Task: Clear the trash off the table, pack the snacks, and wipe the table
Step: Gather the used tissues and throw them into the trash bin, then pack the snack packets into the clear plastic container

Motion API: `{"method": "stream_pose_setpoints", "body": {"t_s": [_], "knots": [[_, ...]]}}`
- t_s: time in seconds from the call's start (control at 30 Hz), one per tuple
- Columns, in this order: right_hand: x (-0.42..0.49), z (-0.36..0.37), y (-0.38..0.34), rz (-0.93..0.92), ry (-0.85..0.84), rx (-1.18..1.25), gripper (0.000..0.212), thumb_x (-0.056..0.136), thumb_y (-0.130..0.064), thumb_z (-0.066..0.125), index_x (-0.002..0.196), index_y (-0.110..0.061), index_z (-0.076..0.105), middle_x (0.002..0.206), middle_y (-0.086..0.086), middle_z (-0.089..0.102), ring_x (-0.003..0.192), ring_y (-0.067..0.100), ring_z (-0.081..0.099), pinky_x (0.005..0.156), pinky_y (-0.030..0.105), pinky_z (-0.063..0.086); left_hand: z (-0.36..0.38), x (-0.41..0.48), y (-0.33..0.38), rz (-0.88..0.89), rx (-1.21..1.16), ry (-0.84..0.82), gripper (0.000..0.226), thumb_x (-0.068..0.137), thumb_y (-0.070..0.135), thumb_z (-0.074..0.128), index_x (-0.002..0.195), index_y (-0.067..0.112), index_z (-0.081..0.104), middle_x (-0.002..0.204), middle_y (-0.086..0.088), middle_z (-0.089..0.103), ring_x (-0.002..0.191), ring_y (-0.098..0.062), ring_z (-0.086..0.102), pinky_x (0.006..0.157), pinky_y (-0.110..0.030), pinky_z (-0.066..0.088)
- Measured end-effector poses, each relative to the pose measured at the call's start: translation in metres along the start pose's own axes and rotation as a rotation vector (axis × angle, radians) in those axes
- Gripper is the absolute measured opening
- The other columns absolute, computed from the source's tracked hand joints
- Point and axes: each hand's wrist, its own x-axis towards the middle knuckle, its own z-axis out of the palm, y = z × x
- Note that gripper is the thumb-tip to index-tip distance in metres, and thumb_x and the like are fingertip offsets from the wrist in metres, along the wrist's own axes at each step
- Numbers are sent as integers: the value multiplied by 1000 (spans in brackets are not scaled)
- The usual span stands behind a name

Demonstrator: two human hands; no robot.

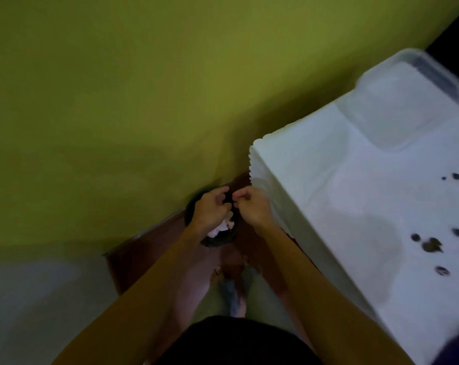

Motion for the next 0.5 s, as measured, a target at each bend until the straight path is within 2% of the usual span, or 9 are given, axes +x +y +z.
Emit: {"method": "stream_pose_setpoints", "body": {"t_s": [0.17, 0.3, 0.43, 0.5], "knots": [[-30, -29, -8, -3, 72, 106, 16, 84, -20, 51, 85, -29, 64, 98, -4, 72, 94, 17, 69, 87, 43, 57, 4, -15, 36, 71, -11, -24, 51, 90, 10, 65, 139, 23, 55, 136, -6, 60, 123, -18, 57, 106, -39, 47], [-54, -57, -8, 43, 200, 195, 16, 90, -13, 55, 88, -25, 66, 94, -4, 73, 89, 16, 71, 81, 37, 58, 16, -25, 62, 142, 0, -103, 49, 91, 8, 62, 137, 22, 57, 136, -4, 60, 121, -15, 58, 97, -27, 47], [-71, -85, 4, 61, 317, 225, 20, 91, -12, 54, 89, -27, 67, 91, -7, 73, 83, 14, 72, 75, 34, 60, 40, -34, 80, 196, 55, -189, 46, 91, 6, 60, 135, 19, 59, 135, -6, 60, 122, -16, 58, 88, -24, 46], [-79, -96, 13, 77, 359, 272, 19, 92, -11, 54, 92, -25, 67, 92, -6, 74, 84, 14, 72, 74, 33, 60, 53, -39, 87, 222, 89, -231, 43, 91, 6, 60, 132, 19, 60, 132, -6, 61, 121, -16, 58, 89, -26, 47]]}}
